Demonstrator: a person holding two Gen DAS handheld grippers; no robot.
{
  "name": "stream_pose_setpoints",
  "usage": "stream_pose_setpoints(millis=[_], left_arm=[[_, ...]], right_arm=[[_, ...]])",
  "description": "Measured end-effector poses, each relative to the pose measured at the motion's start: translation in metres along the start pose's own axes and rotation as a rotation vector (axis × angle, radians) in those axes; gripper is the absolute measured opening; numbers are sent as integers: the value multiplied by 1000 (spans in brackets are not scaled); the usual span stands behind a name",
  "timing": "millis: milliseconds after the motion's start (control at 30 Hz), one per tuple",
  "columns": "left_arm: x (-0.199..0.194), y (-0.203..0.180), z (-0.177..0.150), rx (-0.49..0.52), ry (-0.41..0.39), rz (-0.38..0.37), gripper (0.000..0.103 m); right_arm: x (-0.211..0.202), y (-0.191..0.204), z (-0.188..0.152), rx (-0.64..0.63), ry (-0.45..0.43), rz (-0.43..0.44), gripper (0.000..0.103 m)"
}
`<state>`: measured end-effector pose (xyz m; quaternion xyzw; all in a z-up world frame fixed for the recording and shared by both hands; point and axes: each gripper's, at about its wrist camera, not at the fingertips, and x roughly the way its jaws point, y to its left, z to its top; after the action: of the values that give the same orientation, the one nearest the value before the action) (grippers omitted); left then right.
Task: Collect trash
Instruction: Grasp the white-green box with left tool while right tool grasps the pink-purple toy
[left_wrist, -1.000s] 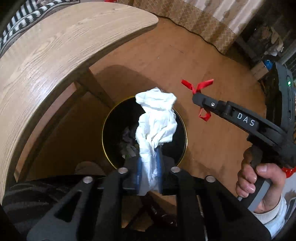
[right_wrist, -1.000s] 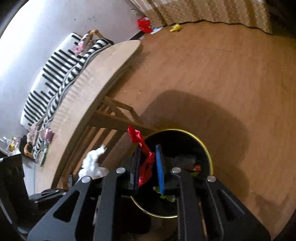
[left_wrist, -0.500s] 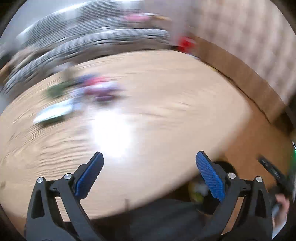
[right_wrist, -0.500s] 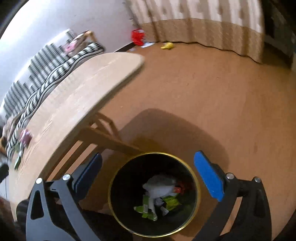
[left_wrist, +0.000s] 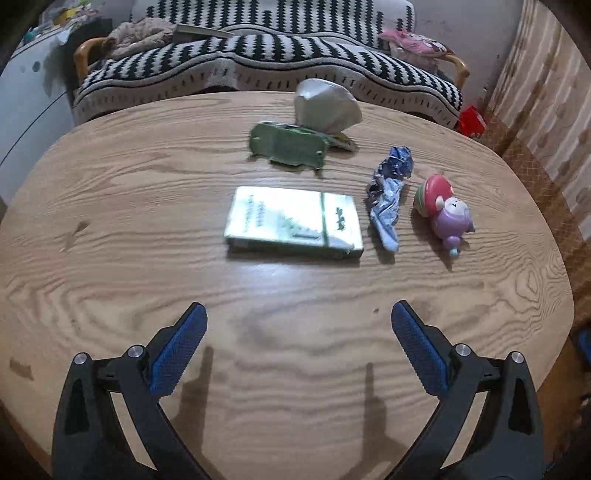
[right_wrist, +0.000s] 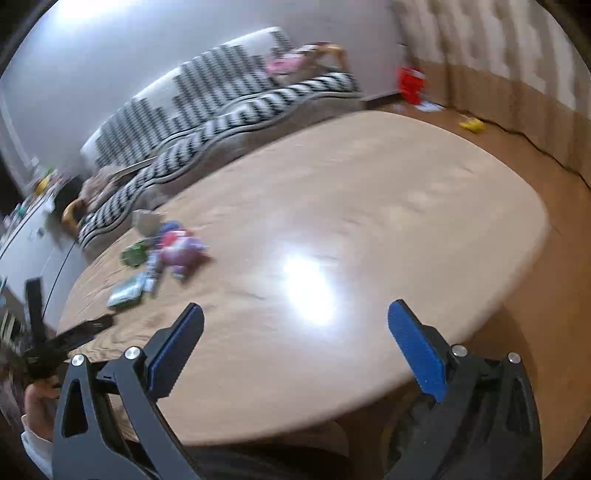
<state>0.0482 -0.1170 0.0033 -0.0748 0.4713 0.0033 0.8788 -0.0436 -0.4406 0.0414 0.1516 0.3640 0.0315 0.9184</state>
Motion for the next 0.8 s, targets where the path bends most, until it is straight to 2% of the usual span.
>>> stream_pose_setpoints(millis=[133, 300, 433, 600, 667, 700, 733, 767, 800], left_arm=[[18, 4, 16, -18, 3, -14, 97], [35, 8, 28, -59, 7, -25, 97], [49, 1, 38, 3, -2, -7, 97], [61, -3, 47, 76, -22, 29, 97], [63, -5, 46, 126, -32, 35, 97], [64, -6, 46, 146, -35, 37, 97], [63, -6, 46, 154, -38, 33, 93], [61, -6, 46, 164, -55, 36, 78], [60, -6, 46, 177, -64, 54, 69]], right_arm=[[41, 48, 26, -62, 15, 8, 97], [99, 89, 42, -95, 74, 30, 97], [147, 120, 57, -142, 118, 22, 97], [192, 131, 57, -229, 176, -43, 97], [200, 130, 54, -234, 187, -22, 96], [203, 129, 54, -229, 194, -6, 92], [206, 129, 53, -229, 205, 21, 86], [207, 133, 52, -245, 204, 32, 83], [206, 137, 50, -269, 203, 38, 72]])
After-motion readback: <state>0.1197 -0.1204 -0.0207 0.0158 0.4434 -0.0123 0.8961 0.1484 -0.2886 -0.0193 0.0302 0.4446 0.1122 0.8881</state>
